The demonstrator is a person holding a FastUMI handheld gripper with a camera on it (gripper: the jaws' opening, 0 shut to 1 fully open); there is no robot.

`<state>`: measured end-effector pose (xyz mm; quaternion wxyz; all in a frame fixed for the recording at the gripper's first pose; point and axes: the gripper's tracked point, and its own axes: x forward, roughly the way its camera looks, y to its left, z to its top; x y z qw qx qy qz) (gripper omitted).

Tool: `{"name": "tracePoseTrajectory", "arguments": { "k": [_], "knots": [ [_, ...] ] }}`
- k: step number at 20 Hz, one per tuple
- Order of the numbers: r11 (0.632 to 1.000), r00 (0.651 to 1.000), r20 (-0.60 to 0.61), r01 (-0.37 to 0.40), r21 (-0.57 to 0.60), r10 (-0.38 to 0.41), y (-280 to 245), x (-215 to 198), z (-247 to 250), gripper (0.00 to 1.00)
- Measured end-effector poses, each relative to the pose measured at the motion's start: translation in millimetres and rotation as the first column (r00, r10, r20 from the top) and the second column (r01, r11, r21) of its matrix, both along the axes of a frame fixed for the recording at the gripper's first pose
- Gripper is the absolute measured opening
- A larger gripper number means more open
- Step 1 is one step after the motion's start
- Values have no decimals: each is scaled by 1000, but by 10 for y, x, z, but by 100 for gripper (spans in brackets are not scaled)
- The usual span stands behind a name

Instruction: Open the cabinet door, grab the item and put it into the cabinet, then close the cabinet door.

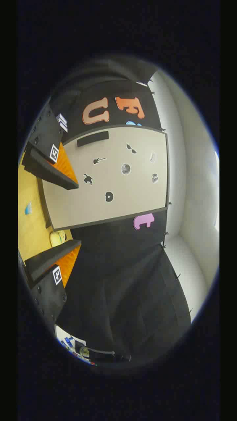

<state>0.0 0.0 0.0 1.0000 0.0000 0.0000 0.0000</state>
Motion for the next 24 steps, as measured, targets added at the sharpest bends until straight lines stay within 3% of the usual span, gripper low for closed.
{"name": "tracePoseTrajectory", "arguments": {
  "k": [8, 18, 24],
  "knots": [
    [999, 999, 1, 37, -2, -37, -159, -75, 48, 98],
    [1000, 1000, -21, 16, -22, -17, -53, -21, -2, 98],
    [997, 996, -54, -76, -34, 74, 473, 242, 2, 98]
  ]
}}
